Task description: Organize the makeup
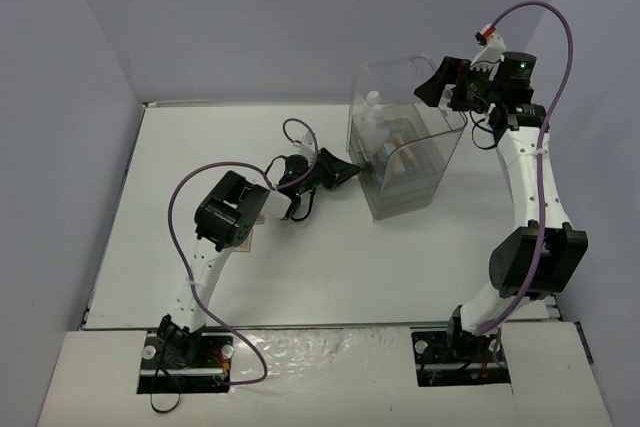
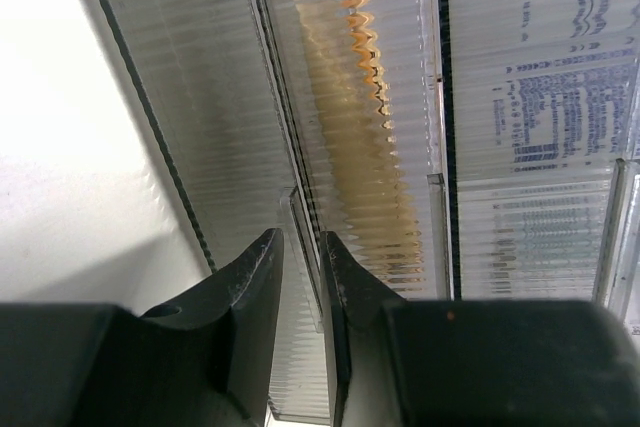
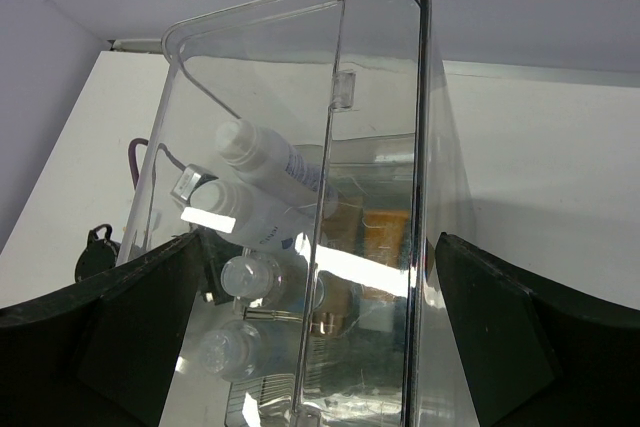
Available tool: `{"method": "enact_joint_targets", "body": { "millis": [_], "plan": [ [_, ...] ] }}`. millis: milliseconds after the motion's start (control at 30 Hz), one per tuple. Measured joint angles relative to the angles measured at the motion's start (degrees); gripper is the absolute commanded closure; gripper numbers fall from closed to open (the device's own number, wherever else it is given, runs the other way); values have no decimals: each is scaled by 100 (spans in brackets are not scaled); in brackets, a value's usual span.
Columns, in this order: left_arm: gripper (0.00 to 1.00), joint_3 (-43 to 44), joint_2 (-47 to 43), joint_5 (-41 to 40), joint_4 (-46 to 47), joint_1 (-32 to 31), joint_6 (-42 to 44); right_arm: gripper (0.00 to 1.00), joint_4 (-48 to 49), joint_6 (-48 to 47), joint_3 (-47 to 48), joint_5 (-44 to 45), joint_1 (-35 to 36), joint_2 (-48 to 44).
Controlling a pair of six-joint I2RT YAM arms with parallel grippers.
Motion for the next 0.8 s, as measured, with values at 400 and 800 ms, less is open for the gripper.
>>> {"method": "enact_joint_targets", "body": {
  "millis": [400,800],
  "plan": [
    [100,72,130,17,205,0,-196,5,22,-3,-4,78,1,0],
    [100,-743,-292,-19,433,186,-209,5,56,-3,-26,226,11,0]
  ]
}}
